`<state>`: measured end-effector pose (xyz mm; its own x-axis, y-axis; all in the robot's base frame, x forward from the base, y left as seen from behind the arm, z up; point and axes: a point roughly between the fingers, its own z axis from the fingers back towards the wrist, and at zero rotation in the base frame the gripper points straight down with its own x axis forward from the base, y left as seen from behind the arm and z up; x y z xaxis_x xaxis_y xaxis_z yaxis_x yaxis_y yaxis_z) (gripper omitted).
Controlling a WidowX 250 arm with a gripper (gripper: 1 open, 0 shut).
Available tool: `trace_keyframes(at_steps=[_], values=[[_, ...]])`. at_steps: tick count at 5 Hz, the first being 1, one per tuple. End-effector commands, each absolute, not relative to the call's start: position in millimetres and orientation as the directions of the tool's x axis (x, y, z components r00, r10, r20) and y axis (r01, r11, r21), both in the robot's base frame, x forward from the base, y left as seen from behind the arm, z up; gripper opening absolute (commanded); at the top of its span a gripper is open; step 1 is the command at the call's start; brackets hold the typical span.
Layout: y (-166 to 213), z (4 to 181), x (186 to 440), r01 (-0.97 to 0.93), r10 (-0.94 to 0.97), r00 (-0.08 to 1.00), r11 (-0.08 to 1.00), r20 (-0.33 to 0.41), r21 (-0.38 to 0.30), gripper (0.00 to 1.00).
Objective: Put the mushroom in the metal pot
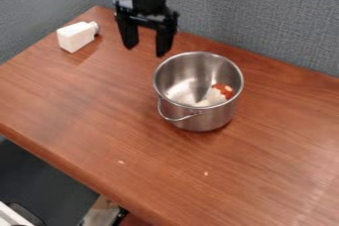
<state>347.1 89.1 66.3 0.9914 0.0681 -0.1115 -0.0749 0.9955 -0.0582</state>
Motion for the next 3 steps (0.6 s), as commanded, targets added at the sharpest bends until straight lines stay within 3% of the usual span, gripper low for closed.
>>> trace_keyframes(at_steps=[1, 3], values=[[86.2, 66.7, 352.5, -0.118, 0.111, 0.99, 0.989, -0.082, -0.089, 1.0], [126.2, 56.6, 347.8, -0.135, 0.132, 0.988, 0.99, -0.08, -0.039, 1.0]])
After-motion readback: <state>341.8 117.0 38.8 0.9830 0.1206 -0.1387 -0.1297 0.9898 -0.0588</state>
